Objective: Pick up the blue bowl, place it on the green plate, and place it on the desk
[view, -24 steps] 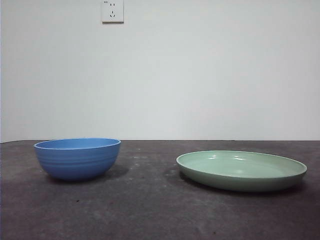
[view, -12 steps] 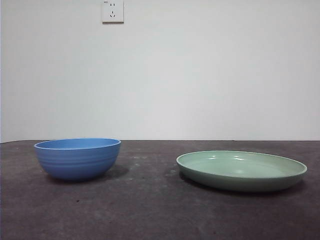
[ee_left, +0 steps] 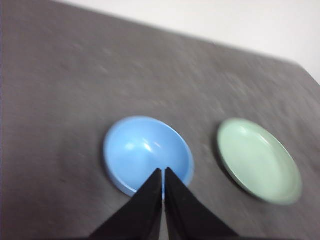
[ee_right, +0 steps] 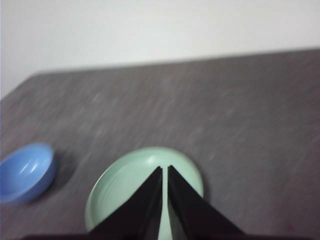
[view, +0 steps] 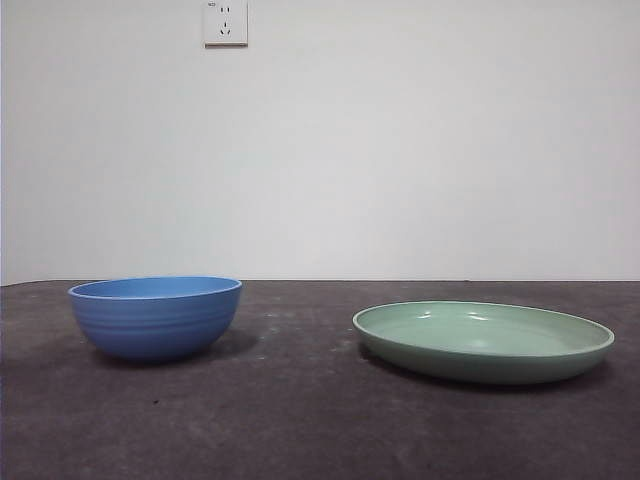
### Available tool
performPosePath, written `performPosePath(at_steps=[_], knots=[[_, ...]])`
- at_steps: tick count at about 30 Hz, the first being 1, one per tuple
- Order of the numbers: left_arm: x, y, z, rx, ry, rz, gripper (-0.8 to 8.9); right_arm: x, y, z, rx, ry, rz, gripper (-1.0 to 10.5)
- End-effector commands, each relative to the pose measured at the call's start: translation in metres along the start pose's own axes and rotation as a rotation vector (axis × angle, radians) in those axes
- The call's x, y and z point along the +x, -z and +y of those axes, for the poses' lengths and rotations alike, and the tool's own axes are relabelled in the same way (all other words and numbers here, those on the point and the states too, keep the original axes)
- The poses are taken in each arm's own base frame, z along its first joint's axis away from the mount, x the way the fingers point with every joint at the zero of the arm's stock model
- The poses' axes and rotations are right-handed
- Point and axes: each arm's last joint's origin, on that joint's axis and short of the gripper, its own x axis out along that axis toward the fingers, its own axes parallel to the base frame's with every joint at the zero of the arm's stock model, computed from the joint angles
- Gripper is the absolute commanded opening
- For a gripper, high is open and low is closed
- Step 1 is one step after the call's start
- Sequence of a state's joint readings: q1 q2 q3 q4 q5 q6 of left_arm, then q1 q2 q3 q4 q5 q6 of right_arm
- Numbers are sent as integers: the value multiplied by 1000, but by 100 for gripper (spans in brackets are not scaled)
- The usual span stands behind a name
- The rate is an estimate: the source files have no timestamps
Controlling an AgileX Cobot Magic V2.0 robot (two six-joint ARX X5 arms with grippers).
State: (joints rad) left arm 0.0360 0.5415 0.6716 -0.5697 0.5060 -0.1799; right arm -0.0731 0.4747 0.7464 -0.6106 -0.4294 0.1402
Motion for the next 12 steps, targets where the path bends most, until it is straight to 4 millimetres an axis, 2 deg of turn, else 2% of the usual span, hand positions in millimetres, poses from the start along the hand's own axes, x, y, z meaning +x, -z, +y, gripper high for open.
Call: performPosePath(at_steps=[1,6,12], knots=[[2,-12,-5,83,75,57,10,4,-11,1,-55,-49,82,11],[9,-20,-12,122,161,194,10,12,-20,3,-54,-115,242,11],[12,-18,-21,160,217,294,10,21,-11,8,-64,-176,409,11]])
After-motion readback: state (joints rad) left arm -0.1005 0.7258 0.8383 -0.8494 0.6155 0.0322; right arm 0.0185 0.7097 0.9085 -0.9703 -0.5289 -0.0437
